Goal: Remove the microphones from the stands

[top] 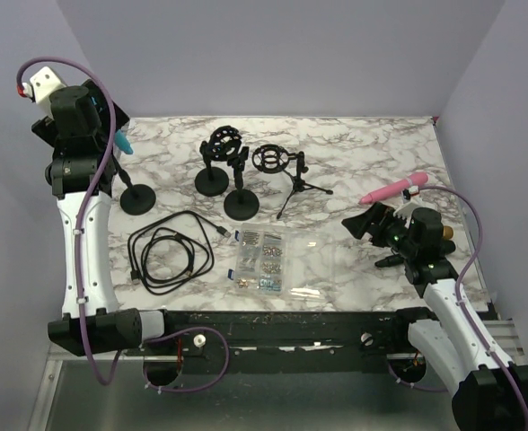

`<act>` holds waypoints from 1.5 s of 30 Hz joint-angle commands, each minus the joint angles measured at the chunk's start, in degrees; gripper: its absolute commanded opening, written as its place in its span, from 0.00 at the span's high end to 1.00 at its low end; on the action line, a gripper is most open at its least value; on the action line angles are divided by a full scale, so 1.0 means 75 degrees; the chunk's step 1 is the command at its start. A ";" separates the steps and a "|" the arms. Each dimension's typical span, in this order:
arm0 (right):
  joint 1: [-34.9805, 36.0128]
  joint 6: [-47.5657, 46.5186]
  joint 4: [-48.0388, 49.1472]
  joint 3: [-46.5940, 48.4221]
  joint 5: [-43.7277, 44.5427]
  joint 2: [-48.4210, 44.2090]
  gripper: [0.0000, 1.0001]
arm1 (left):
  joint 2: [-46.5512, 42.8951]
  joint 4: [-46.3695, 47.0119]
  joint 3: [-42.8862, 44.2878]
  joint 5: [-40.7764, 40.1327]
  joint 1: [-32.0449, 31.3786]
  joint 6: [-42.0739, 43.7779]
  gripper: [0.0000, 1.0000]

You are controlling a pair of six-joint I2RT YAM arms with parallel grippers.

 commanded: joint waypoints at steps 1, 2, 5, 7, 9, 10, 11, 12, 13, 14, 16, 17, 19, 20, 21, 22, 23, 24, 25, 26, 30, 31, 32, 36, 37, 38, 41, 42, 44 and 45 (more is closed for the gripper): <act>-0.0021 0.0018 -0.0082 -0.0093 -0.0177 -0.0060 0.00 | 0.0433 0.1785 0.0020 0.0106 0.0372 0.0590 0.01; -0.0022 0.0023 -0.0069 -0.0099 -0.0194 -0.0057 0.00 | 0.0504 0.2072 -0.0100 0.0151 0.0418 0.0741 0.01; -0.0025 -0.0003 -0.0068 -0.0077 -0.0150 -0.0026 0.00 | 0.0817 0.2615 -0.0308 0.0439 0.0617 0.0849 0.02; -0.0022 -0.0006 -0.0068 -0.0082 -0.0103 0.0012 0.00 | 0.1124 0.2575 -0.0118 0.0714 0.0723 0.0923 0.02; -0.0022 -0.0022 -0.0058 -0.0076 -0.0088 0.0028 0.00 | 0.1366 0.2630 0.0013 0.1028 0.0765 0.1206 0.01; -0.0022 -0.0033 -0.0057 -0.0064 -0.0060 0.0028 0.00 | 0.1463 0.2640 0.0065 0.1175 0.0778 0.1369 0.01; -0.0022 -0.0031 -0.0057 -0.0066 -0.0037 0.0046 0.00 | 0.1516 0.2614 0.0099 0.1244 0.0792 0.1457 0.01; -0.0022 -0.0035 -0.0056 -0.0075 -0.0007 0.0060 0.00 | 0.1577 0.2586 0.0106 0.1308 0.0798 0.1474 0.01; -0.0021 -0.0024 -0.0025 -0.0082 -0.0019 0.0112 0.00 | 0.1600 0.2577 0.0079 0.1360 0.0813 0.1456 0.02; -0.0022 -0.0023 0.0005 -0.0076 -0.0030 0.0161 0.00 | 0.1618 0.2624 0.0012 0.1499 0.0829 0.1442 0.03; -0.0025 -0.0023 0.0014 -0.0044 -0.0065 0.0275 0.00 | 0.1636 0.2721 -0.0094 0.1705 0.0836 0.1495 0.09; -0.0022 -0.0025 0.0014 -0.0041 -0.0065 0.0298 0.00 | 0.1636 0.2746 -0.0119 0.1763 0.0836 0.1526 0.14; -0.0016 -0.0021 0.0024 -0.0056 -0.0105 0.0353 0.00 | 0.1659 0.2752 -0.0163 0.1853 0.0836 0.1625 0.29; -0.0022 -0.0021 0.0026 -0.0061 -0.0113 0.0382 0.00 | 0.1672 0.2726 -0.0154 0.1797 0.0836 0.1701 0.34; -0.0025 -0.0023 0.0023 -0.0041 -0.0131 0.0389 0.00 | 0.1679 0.2706 -0.0161 0.1708 0.0837 0.1755 0.41; -0.0022 -0.0033 0.0026 -0.0041 -0.0115 0.0360 0.00 | 0.1684 0.2669 -0.0154 0.1633 0.0837 0.1779 0.45; -0.0022 -0.0034 0.0029 -0.0047 -0.0102 0.0337 0.00 | 0.1678 0.2625 -0.0152 0.1554 0.0840 0.1780 0.49; -0.0020 -0.0023 0.0026 -0.0061 -0.0063 0.0309 0.00 | 0.1654 0.2600 -0.0143 0.1574 0.0836 0.1802 0.55; -0.0016 -0.0022 0.0036 -0.0074 -0.0032 0.0278 0.00 | 0.1605 0.2595 -0.0131 0.1683 0.0836 0.1797 0.61; -0.0022 -0.0022 0.0058 -0.0082 -0.0015 0.0263 0.00 | 0.1539 0.2604 -0.0127 0.1806 0.0837 0.1755 0.67; -0.0022 -0.0029 0.0067 -0.0085 -0.0007 0.0293 0.00 | 0.1297 0.2637 -0.0040 0.2265 0.0799 0.1593 0.81; -0.0022 -0.0023 0.0077 -0.0093 -0.0010 0.0305 0.00 | 0.1224 0.2618 0.0016 0.2321 0.0767 0.1603 0.87; -0.0022 -0.0020 0.0102 -0.0095 -0.0034 0.0340 0.00 | 0.1142 0.2617 0.0024 0.2391 0.0754 0.1620 0.92; -0.0016 -0.0067 0.0096 -0.0081 -0.0137 0.0390 0.00 | 0.0648 0.3039 -0.0411 0.2626 0.0673 0.1591 1.00; -0.0025 -0.0063 0.0106 -0.0098 -0.0133 0.0380 0.00 | 0.0547 0.3120 -0.0509 0.2756 0.0672 0.1526 1.00; -0.0022 -0.0062 0.0108 -0.0102 -0.0117 0.0350 0.00 | 0.0505 0.3127 -0.0538 0.2781 0.0663 0.1469 1.00; -0.0022 -0.0059 0.0082 -0.0121 -0.0015 0.0255 0.00 | 0.0364 0.3030 -0.0547 0.3045 0.0493 0.1470 1.00; -0.0028 -0.0037 0.0084 -0.0146 0.0028 0.0213 0.00 | 0.0316 0.3028 -0.0599 0.3107 0.0414 0.1525 1.00; -0.0022 -0.0011 0.0120 -0.0152 0.0065 0.0174 0.00 | 0.0249 0.3024 -0.0692 0.3405 0.0357 0.1619 1.00; -0.0022 -0.0016 0.0109 -0.0146 0.0057 0.0191 0.00 | 0.0225 0.3051 -0.0751 0.3658 0.0355 0.1663 1.00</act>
